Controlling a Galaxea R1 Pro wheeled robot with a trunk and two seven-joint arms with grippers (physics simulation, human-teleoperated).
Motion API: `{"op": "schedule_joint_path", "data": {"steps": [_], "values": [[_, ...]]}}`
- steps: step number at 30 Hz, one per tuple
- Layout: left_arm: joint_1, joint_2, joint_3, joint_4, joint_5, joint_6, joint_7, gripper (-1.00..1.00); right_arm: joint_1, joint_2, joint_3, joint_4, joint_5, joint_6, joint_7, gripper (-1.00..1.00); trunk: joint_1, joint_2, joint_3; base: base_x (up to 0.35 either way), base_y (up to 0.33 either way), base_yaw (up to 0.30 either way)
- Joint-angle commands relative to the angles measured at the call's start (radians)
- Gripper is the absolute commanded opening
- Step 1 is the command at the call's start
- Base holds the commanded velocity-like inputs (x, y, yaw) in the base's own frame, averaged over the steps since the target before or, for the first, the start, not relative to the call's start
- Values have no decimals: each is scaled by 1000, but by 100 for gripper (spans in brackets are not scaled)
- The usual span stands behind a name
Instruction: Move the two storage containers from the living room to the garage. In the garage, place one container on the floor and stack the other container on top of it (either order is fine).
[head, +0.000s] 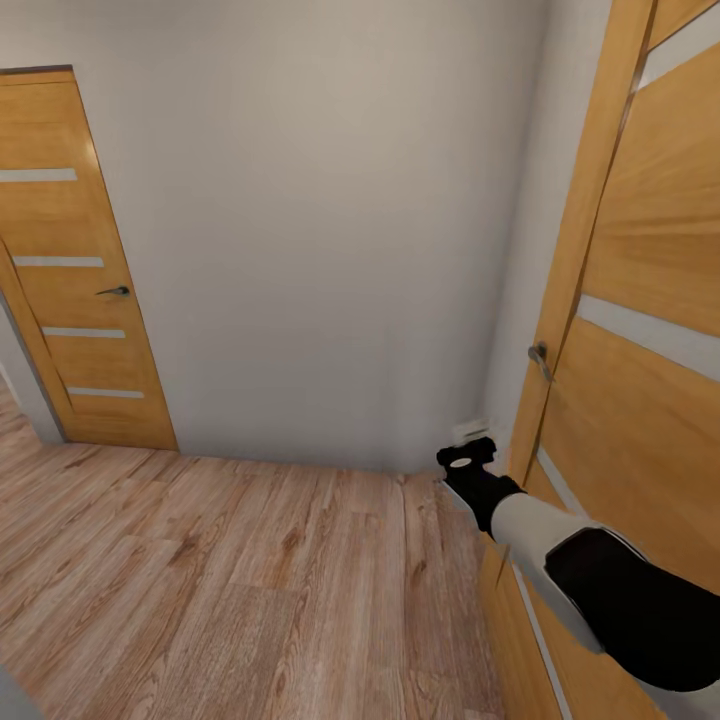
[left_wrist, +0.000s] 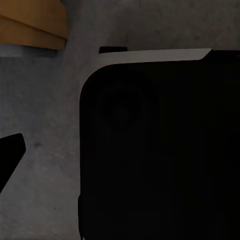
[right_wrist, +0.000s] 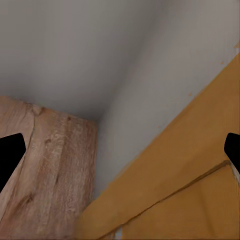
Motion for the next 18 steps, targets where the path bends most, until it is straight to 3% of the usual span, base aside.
{"op": "schedule_joint_path", "data": {"steps": [1, 4, 8, 14, 18], "values": [[0, 0, 1, 0, 1, -2, 0, 100, 0, 19, 9, 14, -5, -3, -4, 100, 0, -1, -1, 0, 0, 0], [0, 0, 1, 0, 1, -2, 0, 100, 34, 45, 12, 36, -1, -18, 6, 100, 0, -1, -1, 0, 0, 0], [0, 0, 1, 0, 1, -2, 0, 100, 89, 43, 13, 40, 0, -23, 52, 100, 0, -1, -1, 0, 0, 0], [0, 0, 1, 0, 1, -2, 0, 100, 165, 43, 16, 46, 2, -24, 183, 100, 0, -1, -1, 0, 0, 0], [0, 0, 1, 0, 1, -2, 0, 100, 180, 51, 19, 79, 8, -23, 272, 100, 0, -1, -1, 0, 0, 0]]}}
